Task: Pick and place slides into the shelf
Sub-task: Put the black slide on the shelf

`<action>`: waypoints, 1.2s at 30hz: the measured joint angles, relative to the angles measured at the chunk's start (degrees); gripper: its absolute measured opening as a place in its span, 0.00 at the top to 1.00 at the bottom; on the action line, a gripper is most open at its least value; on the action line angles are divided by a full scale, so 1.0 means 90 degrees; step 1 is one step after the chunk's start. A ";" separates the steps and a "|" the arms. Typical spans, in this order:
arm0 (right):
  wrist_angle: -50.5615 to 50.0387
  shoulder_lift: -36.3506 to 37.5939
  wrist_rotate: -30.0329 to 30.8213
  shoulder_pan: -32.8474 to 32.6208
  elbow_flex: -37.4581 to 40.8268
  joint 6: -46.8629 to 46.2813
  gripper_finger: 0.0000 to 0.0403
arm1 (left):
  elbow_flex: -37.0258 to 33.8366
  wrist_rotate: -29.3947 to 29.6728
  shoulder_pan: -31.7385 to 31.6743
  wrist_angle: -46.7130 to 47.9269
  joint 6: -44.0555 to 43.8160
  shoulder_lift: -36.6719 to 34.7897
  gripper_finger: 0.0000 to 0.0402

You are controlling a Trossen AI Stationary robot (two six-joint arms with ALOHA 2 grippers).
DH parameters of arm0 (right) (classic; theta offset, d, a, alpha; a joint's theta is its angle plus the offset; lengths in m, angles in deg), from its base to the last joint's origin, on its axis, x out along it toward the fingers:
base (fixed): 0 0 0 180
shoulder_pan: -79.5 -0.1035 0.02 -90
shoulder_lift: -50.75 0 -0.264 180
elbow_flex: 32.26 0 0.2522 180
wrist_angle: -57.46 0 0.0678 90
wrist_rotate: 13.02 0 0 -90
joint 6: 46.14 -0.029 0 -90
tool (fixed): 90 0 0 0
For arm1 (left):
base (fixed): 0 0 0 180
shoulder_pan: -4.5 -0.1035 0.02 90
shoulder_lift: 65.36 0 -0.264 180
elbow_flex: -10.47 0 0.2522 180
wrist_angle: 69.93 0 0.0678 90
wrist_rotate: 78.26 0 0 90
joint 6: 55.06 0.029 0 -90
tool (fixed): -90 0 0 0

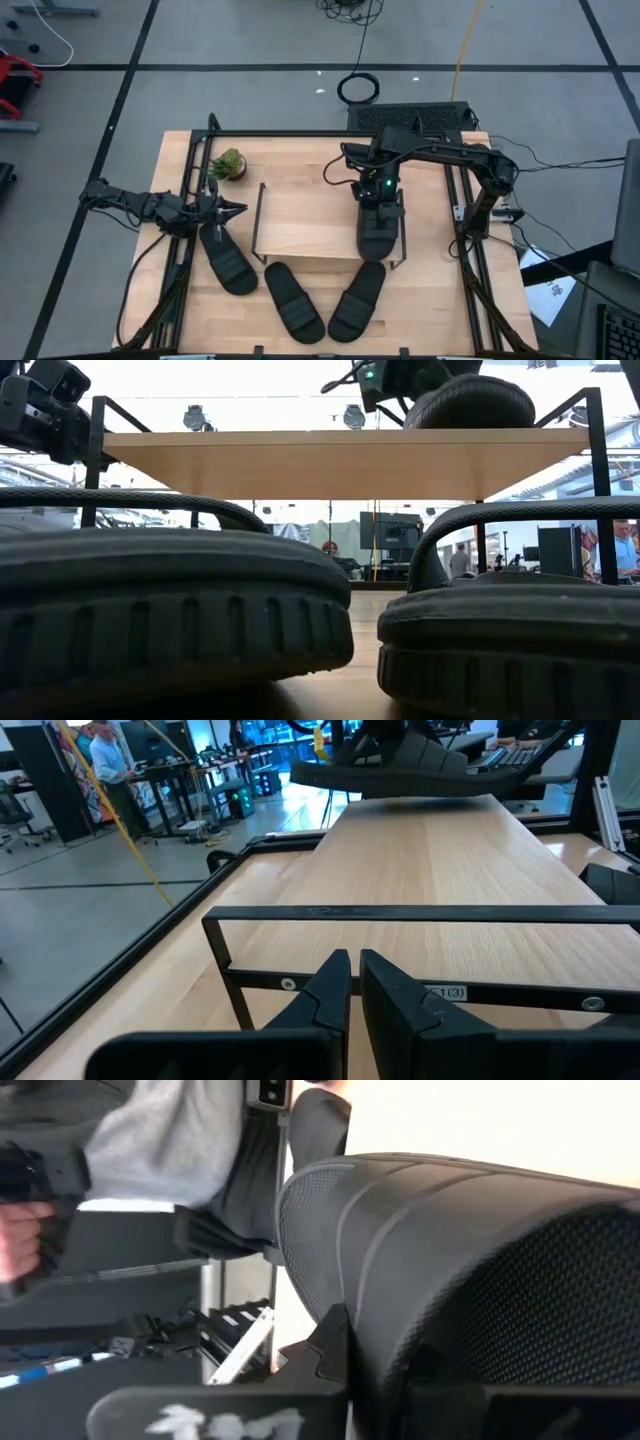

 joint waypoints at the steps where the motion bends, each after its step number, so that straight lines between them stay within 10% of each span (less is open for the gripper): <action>1: 0.0000 0.0000 -0.0007 0.0000 0.0000 -0.0086 0.99 | 0.0000 0.0000 0.0000 0.0009 0.0002 0.0000 0.92; 36: 0.0873 -0.0056 -0.0313 -0.0386 0.0205 -0.1214 0.99 | -0.0001 -0.0002 0.0000 0.0145 0.0029 0.0000 0.92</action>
